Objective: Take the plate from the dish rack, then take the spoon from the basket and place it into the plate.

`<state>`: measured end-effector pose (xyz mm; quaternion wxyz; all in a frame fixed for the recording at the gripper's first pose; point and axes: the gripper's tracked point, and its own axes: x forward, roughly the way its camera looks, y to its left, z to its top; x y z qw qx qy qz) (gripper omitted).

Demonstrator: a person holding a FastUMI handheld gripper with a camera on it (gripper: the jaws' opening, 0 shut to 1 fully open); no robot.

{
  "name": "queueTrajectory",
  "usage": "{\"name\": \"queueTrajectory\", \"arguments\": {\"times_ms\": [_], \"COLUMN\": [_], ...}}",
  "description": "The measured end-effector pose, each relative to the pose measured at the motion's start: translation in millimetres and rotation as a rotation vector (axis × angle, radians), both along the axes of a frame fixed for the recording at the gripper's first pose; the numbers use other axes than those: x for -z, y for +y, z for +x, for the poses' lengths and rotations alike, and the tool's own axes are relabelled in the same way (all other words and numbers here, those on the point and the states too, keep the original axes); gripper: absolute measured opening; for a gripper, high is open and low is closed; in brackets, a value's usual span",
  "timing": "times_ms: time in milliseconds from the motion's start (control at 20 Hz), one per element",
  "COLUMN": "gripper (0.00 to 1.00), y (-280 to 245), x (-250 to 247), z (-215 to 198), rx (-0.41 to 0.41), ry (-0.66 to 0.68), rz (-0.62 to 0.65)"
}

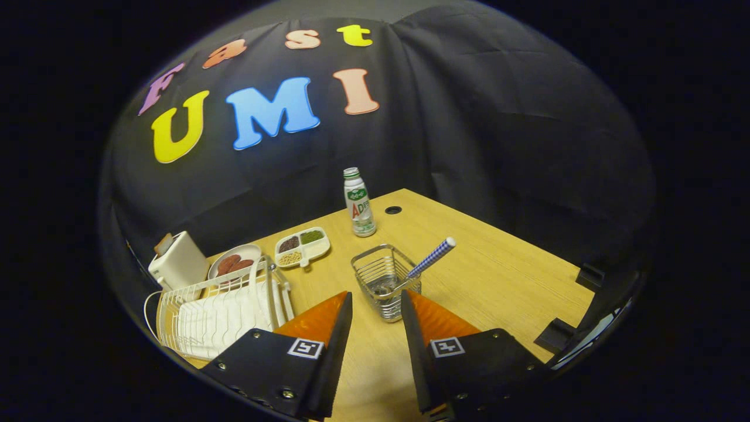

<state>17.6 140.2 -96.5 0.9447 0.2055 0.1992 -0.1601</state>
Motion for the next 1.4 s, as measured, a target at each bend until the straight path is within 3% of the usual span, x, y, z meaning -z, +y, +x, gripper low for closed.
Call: {"name": "queueTrajectory", "arguments": {"times_ms": [250, 500, 600, 700, 800, 850, 900, 950, 1000, 1050, 1400], "gripper": [0.52, 0.52, 0.52, 0.32, 0.27, 0.19, 0.19, 0.10, 0.10, 0.02, 0.01], "y": [-39.2, -62.0, -63.6, -64.6, -60.4, -59.3, -54.4, -54.3, -51.9, -49.0, -37.4], "x": [21.8, 35.7, 42.1, 41.2, 30.9, 30.7, 18.2, 17.3, 14.7, 11.9, -42.4], "z": [23.4, 46.1, 56.4, 61.7, 67.2, 71.0, 73.6, 79.0, 80.3, 87.8, 93.4], "rx": [0.153, 0.222, 0.219, 0.221, 0.211, 0.207, 0.193, 0.193, 0.175, 0.161, 0.099], "ry": [0.023, 0.028, 0.031, 0.029, 0.002, 0.004, -0.038, -0.033, -0.032, -0.033, -0.043], "rz": [0.075, 0.132, 0.161, 0.159, 0.163, 0.167, 0.176, 0.155, 0.138, 0.126, -0.086]}}
